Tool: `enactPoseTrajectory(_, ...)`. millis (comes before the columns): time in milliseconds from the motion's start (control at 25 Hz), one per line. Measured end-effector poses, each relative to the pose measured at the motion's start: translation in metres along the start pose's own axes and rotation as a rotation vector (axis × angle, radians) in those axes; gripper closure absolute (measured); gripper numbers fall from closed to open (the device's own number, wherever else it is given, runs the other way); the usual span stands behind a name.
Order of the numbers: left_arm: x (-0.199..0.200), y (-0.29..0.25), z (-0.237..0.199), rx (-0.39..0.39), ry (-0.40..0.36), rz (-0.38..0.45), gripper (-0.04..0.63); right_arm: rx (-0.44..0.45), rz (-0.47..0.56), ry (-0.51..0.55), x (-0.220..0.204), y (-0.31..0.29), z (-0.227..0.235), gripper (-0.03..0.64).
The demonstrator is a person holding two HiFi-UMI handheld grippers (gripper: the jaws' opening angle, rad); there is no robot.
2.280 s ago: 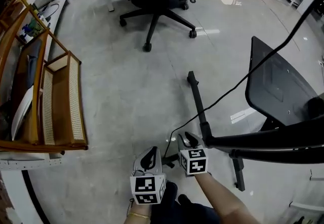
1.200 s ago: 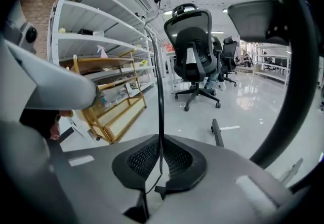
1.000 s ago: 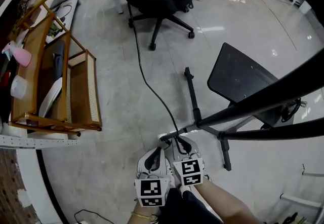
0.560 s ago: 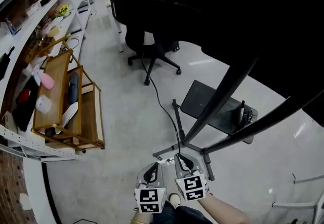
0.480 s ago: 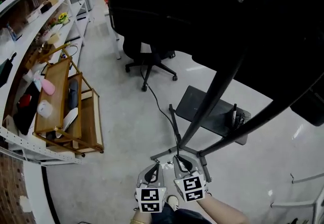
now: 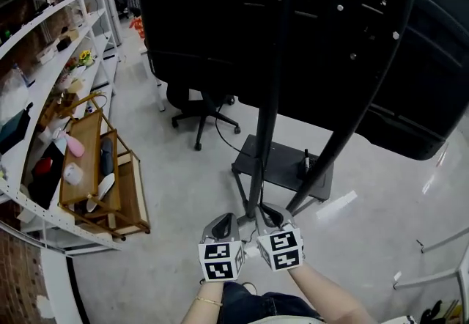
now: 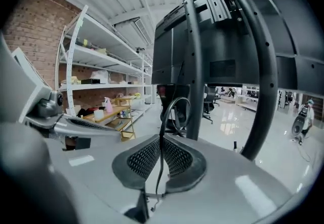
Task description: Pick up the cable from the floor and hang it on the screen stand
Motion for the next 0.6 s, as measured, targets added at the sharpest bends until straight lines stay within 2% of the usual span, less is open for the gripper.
enactPoseTrajectory(240, 0.065, -0.011, 0.063, -0.128, -0.003, 0.067, 0.588, -0.057, 0.036, 0.087, 0.053, 0.045, 0.062, 0.598)
enactPoseTrajectory(440, 0.135, -0.033, 0.115, -0.223, -0.034, 0.062, 0.588, -0.128, 0.109, 0.126, 0.133, 0.079, 0.111, 0.598)
enactPoseTrajectory(600, 0.199, -0.045, 0.151, -0.291, -0.076, 0.106, 0.588, -0.195, 0.183, 0.157, 0.194, 0.104, 0.138, 0.598)
Point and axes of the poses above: the fingertips, and each gripper's own axes: y backward along the fingers, z to its right, x out of its top, the point moved 7 cm from there along y, backward along the fingers, and after that the axes turned 6 degrees about z, right-handed, at the moved point
